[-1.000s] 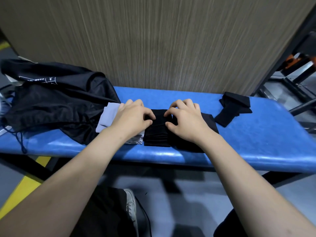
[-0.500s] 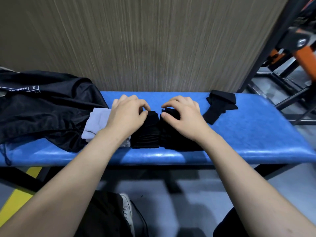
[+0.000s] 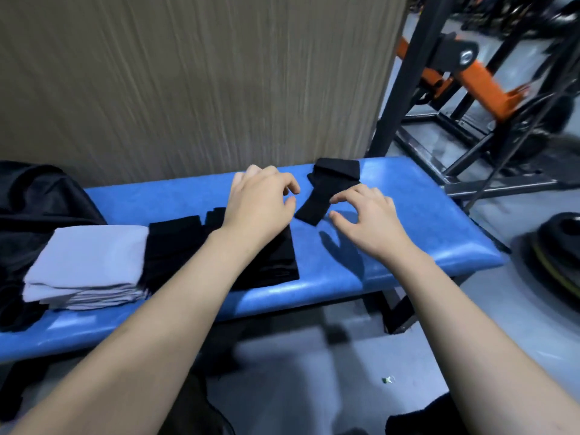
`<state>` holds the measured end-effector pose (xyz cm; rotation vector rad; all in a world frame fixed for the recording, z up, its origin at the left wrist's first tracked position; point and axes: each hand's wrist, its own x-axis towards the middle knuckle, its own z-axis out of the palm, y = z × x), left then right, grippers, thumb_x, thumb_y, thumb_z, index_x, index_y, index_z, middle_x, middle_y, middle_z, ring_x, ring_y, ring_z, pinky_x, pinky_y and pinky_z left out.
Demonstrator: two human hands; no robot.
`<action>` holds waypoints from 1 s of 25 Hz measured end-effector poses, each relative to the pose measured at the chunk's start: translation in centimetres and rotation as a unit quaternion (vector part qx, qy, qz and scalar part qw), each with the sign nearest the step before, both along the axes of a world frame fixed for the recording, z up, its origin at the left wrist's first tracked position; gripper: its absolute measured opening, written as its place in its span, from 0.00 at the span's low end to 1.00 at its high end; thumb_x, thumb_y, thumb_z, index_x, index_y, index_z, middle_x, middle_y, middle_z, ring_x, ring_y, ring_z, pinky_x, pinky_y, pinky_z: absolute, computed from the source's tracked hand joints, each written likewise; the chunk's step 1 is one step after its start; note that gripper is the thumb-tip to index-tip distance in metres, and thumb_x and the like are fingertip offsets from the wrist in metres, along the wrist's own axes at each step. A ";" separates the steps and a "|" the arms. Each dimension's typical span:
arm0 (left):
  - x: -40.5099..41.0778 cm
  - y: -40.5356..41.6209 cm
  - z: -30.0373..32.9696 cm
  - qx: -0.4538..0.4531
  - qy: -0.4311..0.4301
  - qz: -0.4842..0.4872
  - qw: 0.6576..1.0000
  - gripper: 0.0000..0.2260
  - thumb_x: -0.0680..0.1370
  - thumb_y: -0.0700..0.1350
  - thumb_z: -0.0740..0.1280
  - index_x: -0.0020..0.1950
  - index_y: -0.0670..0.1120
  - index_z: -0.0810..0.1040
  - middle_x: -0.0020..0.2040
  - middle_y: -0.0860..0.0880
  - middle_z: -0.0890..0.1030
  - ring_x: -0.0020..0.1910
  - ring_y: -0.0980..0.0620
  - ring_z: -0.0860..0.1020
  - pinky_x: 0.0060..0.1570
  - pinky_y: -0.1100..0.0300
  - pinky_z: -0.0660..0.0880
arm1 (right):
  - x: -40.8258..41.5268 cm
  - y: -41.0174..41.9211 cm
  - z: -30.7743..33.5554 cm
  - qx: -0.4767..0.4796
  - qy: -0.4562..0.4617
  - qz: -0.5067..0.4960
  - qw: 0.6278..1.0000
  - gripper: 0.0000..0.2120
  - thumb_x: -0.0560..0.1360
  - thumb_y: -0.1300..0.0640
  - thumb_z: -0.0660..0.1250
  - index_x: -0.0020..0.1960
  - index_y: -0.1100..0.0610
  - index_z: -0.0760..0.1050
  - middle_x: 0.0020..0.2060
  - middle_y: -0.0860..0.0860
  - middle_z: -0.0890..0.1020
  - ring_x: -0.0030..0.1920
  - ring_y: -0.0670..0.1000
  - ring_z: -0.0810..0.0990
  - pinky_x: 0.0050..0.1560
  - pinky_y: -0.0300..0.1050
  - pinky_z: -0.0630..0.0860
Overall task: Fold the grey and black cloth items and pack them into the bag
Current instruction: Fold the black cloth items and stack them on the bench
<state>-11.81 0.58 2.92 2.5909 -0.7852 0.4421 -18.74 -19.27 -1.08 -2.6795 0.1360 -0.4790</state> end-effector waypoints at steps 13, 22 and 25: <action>6.9 -13.6 -2.4 0.155 0.045 0.032 0.986 0.17 0.77 0.45 0.65 0.66 0.52 0.73 0.62 0.46 0.73 0.62 0.43 0.73 0.61 0.51 0.68 | 3.4 -5.9 -2.2 0.083 0.024 -0.092 0.992 0.19 0.76 0.44 0.64 0.66 0.46 0.72 0.61 0.47 0.74 0.63 0.53 0.69 0.63 0.49 0.60; 12.3 -16.9 -3.0 0.243 0.032 -0.041 0.969 0.18 0.77 0.50 0.69 0.66 0.53 0.74 0.62 0.47 0.72 0.63 0.44 0.72 0.57 0.49 0.71 | 6.1 -5.9 -3.1 0.164 0.017 -0.135 0.977 0.28 0.74 0.42 0.64 0.72 0.44 0.66 0.69 0.48 0.70 0.71 0.53 0.64 0.73 0.56 0.56; 13.2 -17.1 -3.1 0.232 0.061 -0.055 0.969 0.15 0.78 0.51 0.69 0.65 0.55 0.77 0.61 0.50 0.74 0.62 0.46 0.74 0.56 0.50 0.73 | 7.0 -6.6 -4.0 0.186 0.030 -0.141 0.972 0.30 0.73 0.41 0.65 0.73 0.44 0.64 0.70 0.51 0.71 0.73 0.53 0.63 0.76 0.59 0.51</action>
